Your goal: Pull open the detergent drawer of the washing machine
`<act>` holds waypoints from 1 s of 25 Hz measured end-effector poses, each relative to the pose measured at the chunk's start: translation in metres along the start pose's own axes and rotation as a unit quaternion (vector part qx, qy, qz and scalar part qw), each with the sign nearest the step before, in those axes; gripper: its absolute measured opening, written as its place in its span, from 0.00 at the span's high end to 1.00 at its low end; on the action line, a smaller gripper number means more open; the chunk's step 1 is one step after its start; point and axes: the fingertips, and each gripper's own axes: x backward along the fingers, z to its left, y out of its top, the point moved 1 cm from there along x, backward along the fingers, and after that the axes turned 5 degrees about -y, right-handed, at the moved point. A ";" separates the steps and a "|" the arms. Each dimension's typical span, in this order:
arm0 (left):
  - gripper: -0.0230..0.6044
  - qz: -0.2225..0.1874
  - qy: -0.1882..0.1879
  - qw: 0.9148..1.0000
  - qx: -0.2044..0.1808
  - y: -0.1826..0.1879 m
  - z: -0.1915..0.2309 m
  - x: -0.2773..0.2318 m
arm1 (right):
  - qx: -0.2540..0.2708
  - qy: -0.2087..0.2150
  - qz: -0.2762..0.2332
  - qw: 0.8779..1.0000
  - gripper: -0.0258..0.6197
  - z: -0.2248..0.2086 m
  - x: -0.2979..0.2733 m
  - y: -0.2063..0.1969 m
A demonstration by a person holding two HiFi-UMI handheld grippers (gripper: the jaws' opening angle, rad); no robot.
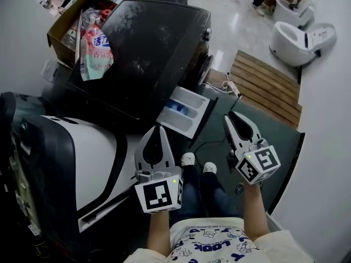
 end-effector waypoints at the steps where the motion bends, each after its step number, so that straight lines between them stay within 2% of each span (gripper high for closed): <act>1: 0.94 -0.003 0.000 1.000 0.000 0.005 0.001 0.003 | 0.020 -0.014 0.004 1.000 0.85 0.004 0.002 0.008; 3: 0.94 -0.009 0.000 1.000 -0.001 0.015 0.004 0.008 | 0.053 -0.029 0.007 0.998 0.86 0.013 0.004 0.021; 8: 0.94 -0.026 0.008 1.000 0.005 0.039 0.011 0.020 | 0.109 -0.036 -0.009 0.993 0.88 0.042 0.007 0.053; 15: 0.94 -0.053 0.024 0.998 0.006 0.071 0.028 0.037 | 0.175 -0.021 -0.031 0.984 0.88 0.089 0.009 0.087; 18: 0.94 -0.076 0.032 0.997 0.012 0.085 0.035 0.044 | 0.188 -0.019 -0.047 0.981 0.89 0.103 0.009 0.101; 25: 0.94 -0.083 0.038 0.996 0.008 0.098 0.051 0.059 | 0.185 -0.010 -0.074 0.980 0.94 0.132 0.008 0.116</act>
